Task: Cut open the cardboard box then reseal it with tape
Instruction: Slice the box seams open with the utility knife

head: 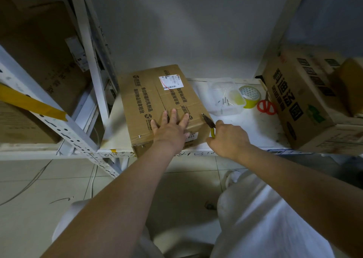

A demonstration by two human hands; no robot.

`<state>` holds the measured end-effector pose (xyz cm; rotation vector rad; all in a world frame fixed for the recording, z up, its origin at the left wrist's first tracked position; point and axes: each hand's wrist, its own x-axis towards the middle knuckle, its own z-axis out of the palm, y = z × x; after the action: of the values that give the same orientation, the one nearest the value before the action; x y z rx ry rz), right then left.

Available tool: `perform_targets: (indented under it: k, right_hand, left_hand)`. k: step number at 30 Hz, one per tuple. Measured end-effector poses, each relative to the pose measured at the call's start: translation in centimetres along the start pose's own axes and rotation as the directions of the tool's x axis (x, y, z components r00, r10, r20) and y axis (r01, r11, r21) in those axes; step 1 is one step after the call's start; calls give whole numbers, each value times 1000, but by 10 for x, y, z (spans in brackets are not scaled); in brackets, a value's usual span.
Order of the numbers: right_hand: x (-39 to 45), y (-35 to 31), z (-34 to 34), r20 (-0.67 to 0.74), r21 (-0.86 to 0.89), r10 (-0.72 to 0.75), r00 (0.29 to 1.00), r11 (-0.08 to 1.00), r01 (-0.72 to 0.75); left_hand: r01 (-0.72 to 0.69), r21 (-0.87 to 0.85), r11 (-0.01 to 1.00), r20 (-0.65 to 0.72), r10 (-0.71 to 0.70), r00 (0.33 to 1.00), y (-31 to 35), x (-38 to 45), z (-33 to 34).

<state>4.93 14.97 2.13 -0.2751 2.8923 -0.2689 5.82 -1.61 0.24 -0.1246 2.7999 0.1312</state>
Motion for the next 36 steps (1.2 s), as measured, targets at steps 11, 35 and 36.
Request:
perform_targets:
  k: [11, 35, 36]
  right_hand:
    - [17, 10, 4, -32, 226, 26, 999, 974, -18]
    - [111, 57, -14, 132, 175, 341, 931, 916, -360]
    - [110, 58, -14, 135, 184, 346, 928, 912, -367]
  left_hand:
    - [0, 27, 1000, 26, -1, 1000, 0, 1, -2]
    - [-15, 83, 996, 62, 10, 998, -1, 2, -5]
    - [-14, 83, 996, 65, 9, 998, -1, 2, -5]
